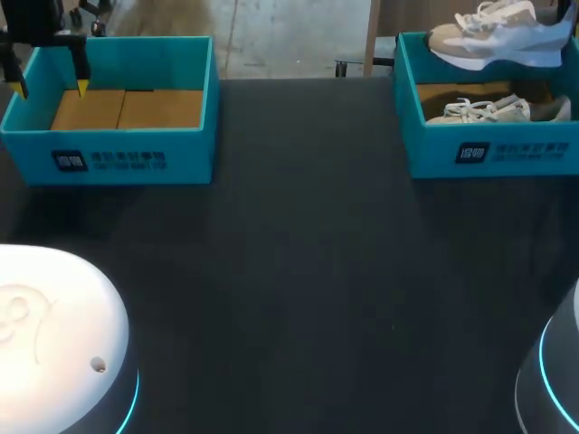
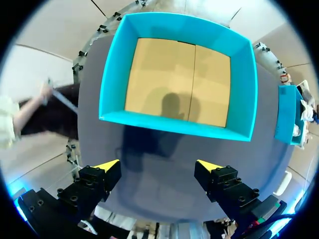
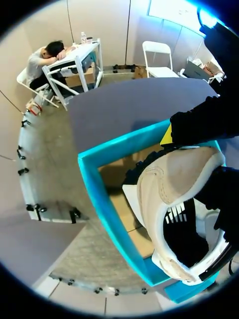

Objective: Take the shoe out of the shoebox, open the shoe tongue, remove and reinsert the insole, then place the shoe into the shoebox

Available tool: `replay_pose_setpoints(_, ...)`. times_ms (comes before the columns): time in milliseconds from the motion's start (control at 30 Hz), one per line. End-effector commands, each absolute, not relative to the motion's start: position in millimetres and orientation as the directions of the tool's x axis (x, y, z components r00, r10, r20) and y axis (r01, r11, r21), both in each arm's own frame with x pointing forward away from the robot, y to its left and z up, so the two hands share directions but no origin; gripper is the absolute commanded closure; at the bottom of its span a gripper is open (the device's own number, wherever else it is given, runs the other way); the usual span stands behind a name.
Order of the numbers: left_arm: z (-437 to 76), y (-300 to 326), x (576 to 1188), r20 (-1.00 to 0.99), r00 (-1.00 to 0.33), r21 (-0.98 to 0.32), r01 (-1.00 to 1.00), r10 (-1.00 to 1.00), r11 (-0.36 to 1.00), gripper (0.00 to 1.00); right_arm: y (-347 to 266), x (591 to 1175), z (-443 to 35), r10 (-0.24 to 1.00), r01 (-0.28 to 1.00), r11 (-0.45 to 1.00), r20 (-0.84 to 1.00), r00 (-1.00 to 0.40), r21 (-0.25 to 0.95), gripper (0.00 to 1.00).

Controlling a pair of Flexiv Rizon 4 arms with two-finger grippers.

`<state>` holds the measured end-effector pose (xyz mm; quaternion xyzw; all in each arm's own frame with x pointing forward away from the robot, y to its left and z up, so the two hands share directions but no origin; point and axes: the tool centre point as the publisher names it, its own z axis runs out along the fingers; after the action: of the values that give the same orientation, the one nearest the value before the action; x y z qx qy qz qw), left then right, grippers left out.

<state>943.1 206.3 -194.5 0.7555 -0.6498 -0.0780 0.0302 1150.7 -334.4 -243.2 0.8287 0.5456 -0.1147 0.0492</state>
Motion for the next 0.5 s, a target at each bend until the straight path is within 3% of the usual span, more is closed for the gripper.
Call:
replay_pose_setpoints(33,-194,207,942,-0.079,0.143,0.146,-0.977,-0.987,-0.153,0.0,-342,1143,-258,0.902,0.919,-0.392,-0.219,0.372,-0.055,1.0)
replay_pose_setpoints(500,-194,207,942,-0.079,0.143,0.146,-0.977,-0.987,-0.153,0.0,-346,1133,-288,0.895,0.911,-0.407,-0.232,0.381,-0.071,1.0)
